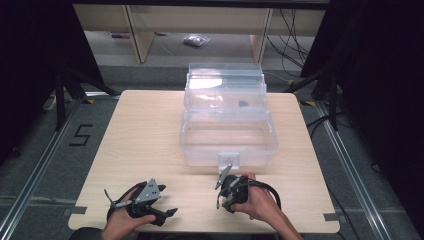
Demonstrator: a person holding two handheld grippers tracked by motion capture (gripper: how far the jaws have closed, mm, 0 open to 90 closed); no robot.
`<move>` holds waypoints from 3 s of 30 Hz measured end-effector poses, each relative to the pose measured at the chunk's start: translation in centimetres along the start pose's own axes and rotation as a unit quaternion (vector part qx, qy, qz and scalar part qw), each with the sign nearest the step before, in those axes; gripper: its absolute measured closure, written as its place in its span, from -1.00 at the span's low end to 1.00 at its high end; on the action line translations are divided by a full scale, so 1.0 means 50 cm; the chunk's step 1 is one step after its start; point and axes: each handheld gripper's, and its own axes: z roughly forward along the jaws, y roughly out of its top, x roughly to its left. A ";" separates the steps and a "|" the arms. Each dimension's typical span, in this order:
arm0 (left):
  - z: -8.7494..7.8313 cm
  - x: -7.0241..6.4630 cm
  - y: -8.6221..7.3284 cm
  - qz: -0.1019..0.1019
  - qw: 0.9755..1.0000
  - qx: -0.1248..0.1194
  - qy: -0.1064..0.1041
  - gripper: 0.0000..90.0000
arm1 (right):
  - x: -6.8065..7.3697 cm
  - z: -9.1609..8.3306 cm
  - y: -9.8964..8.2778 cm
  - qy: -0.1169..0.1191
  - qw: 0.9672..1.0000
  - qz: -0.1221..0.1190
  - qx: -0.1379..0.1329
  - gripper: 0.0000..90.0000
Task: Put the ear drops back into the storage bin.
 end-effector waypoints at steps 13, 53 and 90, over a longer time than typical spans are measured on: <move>0.000 0.000 0.000 0.000 1.000 0.000 -0.001 -0.66 | 0.005 0.007 0.007 -0.004 1.000 0.012 0.015 0.31; 0.000 0.000 0.000 -0.001 1.000 0.001 0.000 -0.66 | -0.070 -0.125 0.002 -0.008 1.000 0.017 -0.008 0.33; 0.001 0.001 -0.001 -0.006 1.000 0.002 -0.002 -0.66 | -0.248 -0.263 -0.002 -0.054 0.994 0.100 -0.004 0.33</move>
